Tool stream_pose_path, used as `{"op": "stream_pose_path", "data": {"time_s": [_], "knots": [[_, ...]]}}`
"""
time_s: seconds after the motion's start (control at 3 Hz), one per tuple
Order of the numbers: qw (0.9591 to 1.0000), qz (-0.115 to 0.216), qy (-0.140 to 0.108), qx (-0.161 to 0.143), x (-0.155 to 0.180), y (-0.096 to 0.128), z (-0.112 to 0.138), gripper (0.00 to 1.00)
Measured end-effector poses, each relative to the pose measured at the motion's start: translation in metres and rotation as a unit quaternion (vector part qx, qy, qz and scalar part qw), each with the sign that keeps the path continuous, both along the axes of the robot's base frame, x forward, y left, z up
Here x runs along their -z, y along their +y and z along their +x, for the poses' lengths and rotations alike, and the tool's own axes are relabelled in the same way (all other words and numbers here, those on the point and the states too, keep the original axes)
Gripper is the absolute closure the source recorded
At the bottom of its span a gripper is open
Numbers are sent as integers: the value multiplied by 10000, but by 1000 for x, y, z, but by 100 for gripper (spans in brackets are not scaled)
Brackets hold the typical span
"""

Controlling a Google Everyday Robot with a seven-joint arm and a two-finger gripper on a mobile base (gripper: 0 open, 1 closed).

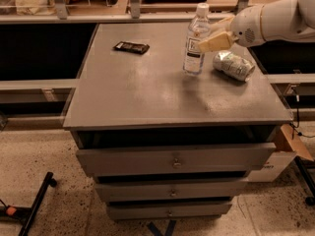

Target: Move blue plastic bottle near rxbar chocolate

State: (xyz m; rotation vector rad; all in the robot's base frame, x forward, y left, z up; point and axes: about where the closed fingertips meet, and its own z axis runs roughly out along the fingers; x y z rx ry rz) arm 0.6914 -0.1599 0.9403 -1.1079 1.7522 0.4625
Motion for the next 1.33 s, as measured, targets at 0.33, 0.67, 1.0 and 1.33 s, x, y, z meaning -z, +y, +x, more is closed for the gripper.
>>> {"op": "stream_pose_path", "data": {"time_s": [0.33, 0.67, 1.0, 1.33], "knots": [[9996, -77, -276, 80, -12, 10, 38, 100], [9987, -185, -425, 205, -12, 25, 72, 100], [9977, -170, -505, 418, -3, 42, 102, 100], [9964, -173, -506, 658, 7, 57, 124, 100]]}}
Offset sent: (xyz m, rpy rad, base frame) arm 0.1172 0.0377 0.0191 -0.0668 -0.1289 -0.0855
